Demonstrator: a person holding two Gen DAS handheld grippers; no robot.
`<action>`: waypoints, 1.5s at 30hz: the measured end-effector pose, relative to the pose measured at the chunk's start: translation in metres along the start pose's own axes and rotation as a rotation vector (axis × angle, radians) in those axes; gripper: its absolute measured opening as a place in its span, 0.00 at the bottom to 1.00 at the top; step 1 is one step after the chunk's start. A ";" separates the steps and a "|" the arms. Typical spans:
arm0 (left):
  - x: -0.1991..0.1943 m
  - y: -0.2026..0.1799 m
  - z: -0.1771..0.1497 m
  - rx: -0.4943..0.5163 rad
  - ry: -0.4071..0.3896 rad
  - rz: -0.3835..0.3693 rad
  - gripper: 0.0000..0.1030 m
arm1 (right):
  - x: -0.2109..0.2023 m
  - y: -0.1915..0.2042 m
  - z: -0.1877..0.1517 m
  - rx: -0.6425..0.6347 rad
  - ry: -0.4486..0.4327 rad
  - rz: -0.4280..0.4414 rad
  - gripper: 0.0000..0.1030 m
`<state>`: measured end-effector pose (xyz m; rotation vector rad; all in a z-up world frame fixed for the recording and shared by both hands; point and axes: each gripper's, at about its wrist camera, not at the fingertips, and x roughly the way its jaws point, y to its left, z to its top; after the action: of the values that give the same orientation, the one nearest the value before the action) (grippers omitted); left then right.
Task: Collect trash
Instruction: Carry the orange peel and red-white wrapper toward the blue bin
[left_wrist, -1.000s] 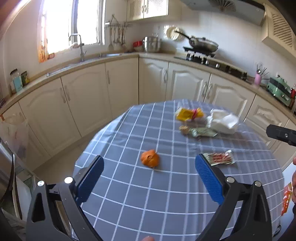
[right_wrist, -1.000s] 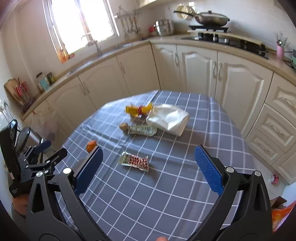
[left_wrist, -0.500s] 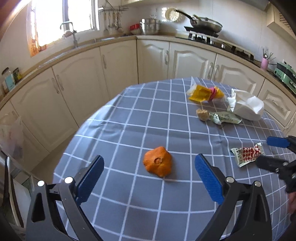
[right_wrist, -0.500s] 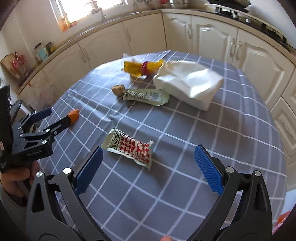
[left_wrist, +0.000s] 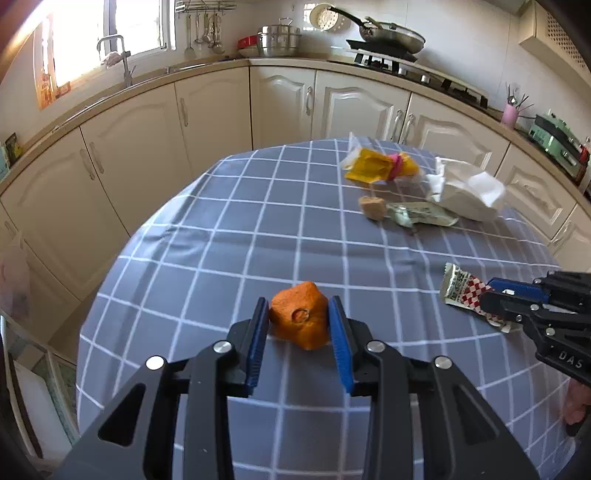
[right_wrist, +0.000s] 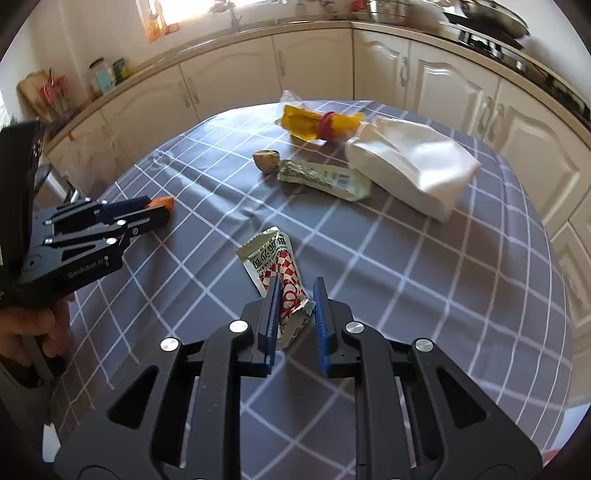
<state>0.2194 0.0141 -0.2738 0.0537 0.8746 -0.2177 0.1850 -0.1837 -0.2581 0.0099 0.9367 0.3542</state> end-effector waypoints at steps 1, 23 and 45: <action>-0.003 -0.001 -0.002 -0.003 -0.002 -0.003 0.31 | -0.004 -0.003 -0.002 0.019 -0.006 0.009 0.17; -0.066 -0.087 0.000 0.066 -0.102 -0.111 0.31 | -0.094 -0.069 -0.020 0.210 -0.199 -0.006 0.17; -0.083 -0.333 0.016 0.407 -0.111 -0.439 0.31 | -0.253 -0.262 -0.152 0.598 -0.391 -0.351 0.17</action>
<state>0.1098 -0.2990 -0.1859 0.2271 0.7119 -0.8015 0.0055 -0.5289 -0.1917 0.4423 0.6098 -0.2571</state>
